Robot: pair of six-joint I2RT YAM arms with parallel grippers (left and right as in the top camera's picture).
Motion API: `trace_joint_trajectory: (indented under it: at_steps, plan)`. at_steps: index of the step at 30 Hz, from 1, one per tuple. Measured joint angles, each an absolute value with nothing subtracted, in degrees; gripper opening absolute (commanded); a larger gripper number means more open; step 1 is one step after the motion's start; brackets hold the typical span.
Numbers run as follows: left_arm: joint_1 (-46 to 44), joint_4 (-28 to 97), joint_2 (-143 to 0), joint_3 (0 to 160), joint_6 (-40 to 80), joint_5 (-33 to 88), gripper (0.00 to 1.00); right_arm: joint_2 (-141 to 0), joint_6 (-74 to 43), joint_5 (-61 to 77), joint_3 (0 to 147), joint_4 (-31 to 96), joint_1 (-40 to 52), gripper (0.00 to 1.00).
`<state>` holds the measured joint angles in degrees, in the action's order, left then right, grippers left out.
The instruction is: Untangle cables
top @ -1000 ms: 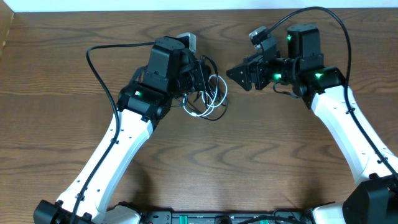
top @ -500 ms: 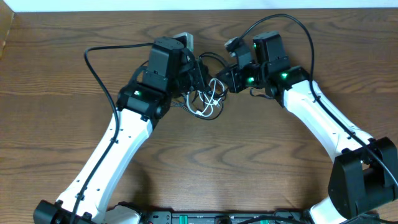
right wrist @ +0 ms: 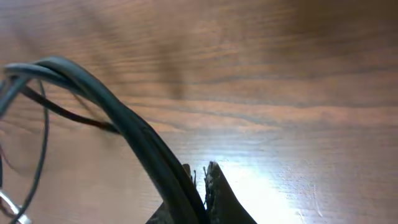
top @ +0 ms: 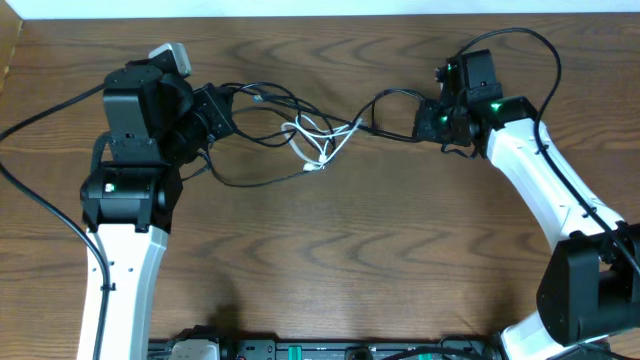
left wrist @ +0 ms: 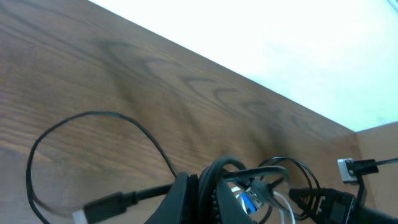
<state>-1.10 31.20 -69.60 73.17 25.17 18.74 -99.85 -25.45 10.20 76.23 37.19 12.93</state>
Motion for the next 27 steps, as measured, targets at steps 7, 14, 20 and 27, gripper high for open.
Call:
trace_joint_trajectory:
  at_steps: [7,14,20,27]
  plan:
    - [-0.5,32.2,-69.6,73.1,21.9,21.2,0.07,-99.9,-22.0,17.0,76.3,42.4,5.3,0.02]
    - [-0.5,37.1,-72.4,73.4,20.9,22.8,0.07,-99.9,-3.3,34.8,76.2,40.3,-3.1,0.26]
    - [-6.0,41.4,-83.3,73.4,17.3,24.1,0.32,-99.9,-2.7,34.2,76.1,38.7,-2.0,0.50]
    - [-6.0,41.2,-87.0,73.4,16.0,20.0,0.46,-99.9,-3.9,32.1,76.1,36.3,3.4,0.65]
